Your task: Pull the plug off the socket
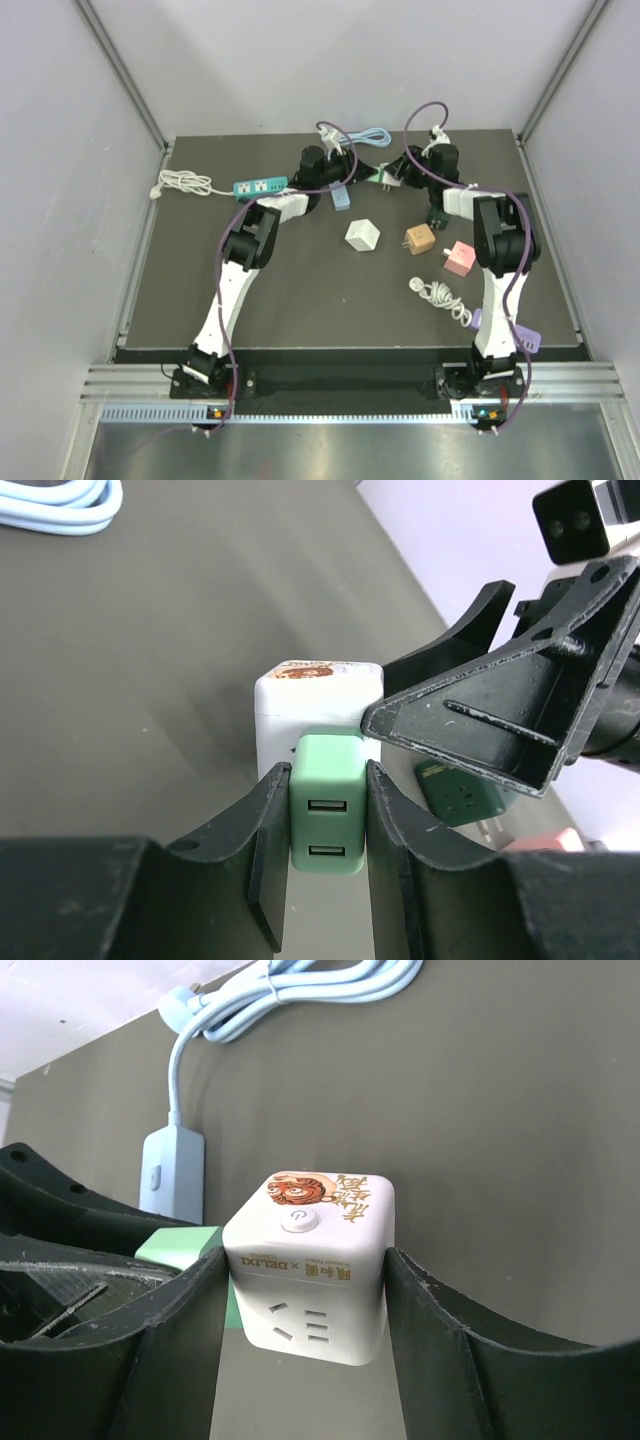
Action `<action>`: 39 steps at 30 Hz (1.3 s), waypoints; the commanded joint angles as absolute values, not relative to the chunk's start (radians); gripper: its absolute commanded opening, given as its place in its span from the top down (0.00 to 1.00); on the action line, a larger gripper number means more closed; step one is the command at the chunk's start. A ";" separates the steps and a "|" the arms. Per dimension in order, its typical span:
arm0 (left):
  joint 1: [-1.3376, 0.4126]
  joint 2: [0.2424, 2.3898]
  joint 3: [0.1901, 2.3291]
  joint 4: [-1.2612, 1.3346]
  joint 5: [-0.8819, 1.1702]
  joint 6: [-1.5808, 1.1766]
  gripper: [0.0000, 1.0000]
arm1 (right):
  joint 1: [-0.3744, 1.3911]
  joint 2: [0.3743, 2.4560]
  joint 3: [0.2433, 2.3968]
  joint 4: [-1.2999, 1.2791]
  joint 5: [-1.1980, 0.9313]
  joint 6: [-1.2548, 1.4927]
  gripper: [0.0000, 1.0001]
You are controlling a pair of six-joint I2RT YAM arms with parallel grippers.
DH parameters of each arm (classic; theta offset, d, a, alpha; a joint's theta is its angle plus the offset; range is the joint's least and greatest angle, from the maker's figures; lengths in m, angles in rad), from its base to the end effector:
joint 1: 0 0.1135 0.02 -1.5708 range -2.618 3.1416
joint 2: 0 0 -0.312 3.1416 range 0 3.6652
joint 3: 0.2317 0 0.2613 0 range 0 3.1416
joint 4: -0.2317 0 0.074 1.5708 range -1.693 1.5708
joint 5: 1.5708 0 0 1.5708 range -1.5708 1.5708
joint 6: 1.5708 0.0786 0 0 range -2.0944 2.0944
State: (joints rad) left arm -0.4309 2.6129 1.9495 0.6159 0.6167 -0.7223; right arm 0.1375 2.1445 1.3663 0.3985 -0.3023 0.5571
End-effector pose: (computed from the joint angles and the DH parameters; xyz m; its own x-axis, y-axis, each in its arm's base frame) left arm 0.5849 -0.3189 0.1550 -0.6047 -0.3156 -0.7313 0.6210 0.3882 -0.6810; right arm 0.5426 0.0987 0.1845 -0.5256 0.4368 -0.7300 -0.1494 0.7973 0.5847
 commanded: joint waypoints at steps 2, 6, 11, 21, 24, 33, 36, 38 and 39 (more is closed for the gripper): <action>-0.431 2.667 2.046 0.788 0.739 -0.877 1.00 | 0.126 2.089 1.351 0.440 -0.144 0.469 1.00; -0.434 2.651 2.048 0.669 0.687 -0.777 1.00 | 0.103 2.150 1.358 0.552 -0.334 0.595 1.00; -0.457 2.523 1.973 0.445 0.497 -0.496 1.00 | 0.051 2.197 1.345 0.624 -0.416 0.693 1.00; -0.457 2.553 2.017 0.398 0.465 -0.495 1.00 | 0.121 2.123 1.383 0.453 -0.247 0.485 1.00; -0.466 2.508 1.994 0.347 0.449 -0.409 1.00 | 0.166 2.111 1.410 0.397 -0.177 0.422 1.00; -0.388 2.589 1.954 0.731 0.636 -0.808 1.00 | 0.066 2.112 1.330 0.494 -0.253 0.551 1.00; -0.374 2.635 1.956 0.824 0.672 -0.950 1.00 | 0.060 2.155 1.342 0.561 -0.340 0.632 1.00; -0.397 2.596 1.919 0.754 0.617 -0.826 1.00 | 0.064 2.177 1.361 0.568 -0.362 0.656 1.00; -0.412 2.526 1.905 0.603 0.577 -0.736 1.00 | 0.067 2.177 1.364 0.561 -0.357 0.652 1.00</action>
